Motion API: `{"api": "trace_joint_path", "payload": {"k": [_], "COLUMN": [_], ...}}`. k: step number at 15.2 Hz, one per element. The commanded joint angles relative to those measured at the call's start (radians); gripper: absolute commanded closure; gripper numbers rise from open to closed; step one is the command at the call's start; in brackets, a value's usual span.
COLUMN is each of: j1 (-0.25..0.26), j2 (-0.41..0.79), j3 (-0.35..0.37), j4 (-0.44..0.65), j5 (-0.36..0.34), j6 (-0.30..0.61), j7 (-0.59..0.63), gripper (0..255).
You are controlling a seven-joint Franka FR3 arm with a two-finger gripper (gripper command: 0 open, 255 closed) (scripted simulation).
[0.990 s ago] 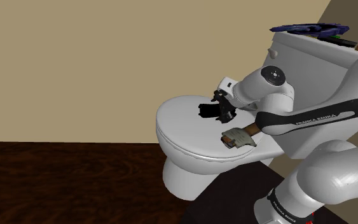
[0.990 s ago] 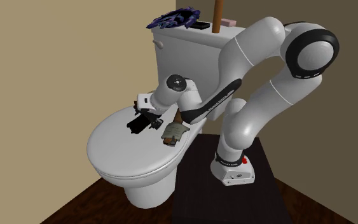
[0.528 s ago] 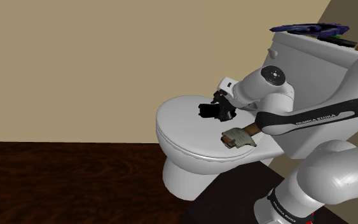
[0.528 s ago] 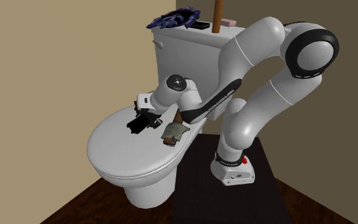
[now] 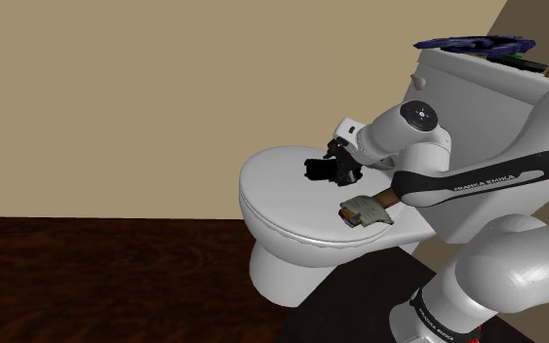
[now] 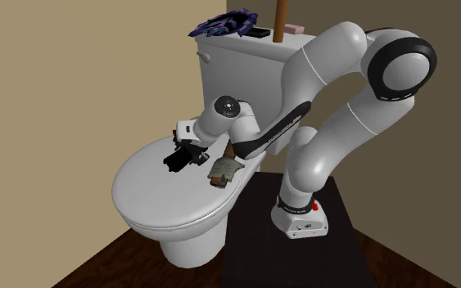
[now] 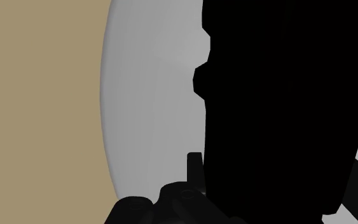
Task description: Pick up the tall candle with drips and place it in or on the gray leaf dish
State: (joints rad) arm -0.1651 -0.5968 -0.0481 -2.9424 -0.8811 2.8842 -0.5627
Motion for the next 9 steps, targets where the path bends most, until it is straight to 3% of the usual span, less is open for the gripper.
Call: {"api": "trace_joint_path", "payload": {"k": [1,9], "j1": [0.02,0.134], "j2": [-0.015,-0.123], "j3": [-0.013,-0.076], "j4": [0.003,0.043], "j5": [0.02,0.143], "j6": [-0.021,-0.18], "j7": [-0.02,-0.141], "gripper": [255,255]}}
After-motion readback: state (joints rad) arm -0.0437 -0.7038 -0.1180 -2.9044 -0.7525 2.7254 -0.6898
